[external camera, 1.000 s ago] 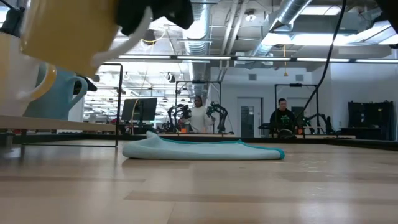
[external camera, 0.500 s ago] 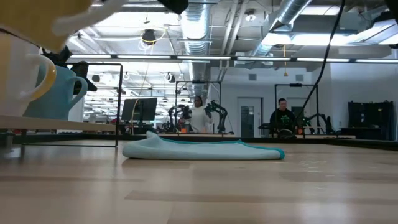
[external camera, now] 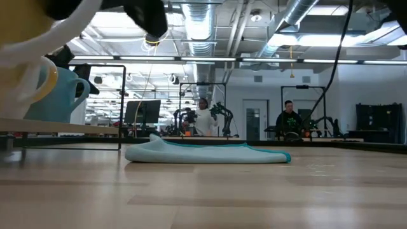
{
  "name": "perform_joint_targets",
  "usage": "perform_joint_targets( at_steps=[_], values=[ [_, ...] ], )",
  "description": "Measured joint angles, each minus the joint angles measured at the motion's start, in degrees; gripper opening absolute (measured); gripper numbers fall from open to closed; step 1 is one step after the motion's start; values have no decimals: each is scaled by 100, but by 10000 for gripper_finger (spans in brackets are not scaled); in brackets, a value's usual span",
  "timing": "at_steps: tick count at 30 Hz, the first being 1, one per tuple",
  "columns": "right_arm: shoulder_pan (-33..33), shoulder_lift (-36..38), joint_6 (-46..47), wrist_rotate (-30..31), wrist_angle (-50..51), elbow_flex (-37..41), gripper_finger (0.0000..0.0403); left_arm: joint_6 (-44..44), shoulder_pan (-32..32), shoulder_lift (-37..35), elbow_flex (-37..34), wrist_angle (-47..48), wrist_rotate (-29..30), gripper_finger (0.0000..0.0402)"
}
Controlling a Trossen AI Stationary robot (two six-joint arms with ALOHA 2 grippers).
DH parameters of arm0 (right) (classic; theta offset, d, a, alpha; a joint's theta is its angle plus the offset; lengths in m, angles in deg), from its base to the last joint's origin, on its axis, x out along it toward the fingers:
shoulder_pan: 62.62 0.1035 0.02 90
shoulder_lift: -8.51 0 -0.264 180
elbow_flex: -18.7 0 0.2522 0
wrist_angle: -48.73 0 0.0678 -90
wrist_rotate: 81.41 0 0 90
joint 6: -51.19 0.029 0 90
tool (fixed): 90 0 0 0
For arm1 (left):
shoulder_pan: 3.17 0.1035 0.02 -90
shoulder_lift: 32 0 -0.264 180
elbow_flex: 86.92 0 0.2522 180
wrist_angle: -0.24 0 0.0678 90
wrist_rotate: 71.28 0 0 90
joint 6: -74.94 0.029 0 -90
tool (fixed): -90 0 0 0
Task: Stack small to large cups/mugs on shelf
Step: Put the white and yellow mug on the shelf
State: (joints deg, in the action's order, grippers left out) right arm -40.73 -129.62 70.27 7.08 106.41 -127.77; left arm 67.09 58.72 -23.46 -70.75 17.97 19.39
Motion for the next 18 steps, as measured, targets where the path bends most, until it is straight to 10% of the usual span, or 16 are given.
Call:
perform_joint_targets(
  at_steps=[18],
  values=[
    [-174, -6, -166, -17, 28, 2, 66, -7, 0, 10, 0, 3, -3, 217]
  ],
)
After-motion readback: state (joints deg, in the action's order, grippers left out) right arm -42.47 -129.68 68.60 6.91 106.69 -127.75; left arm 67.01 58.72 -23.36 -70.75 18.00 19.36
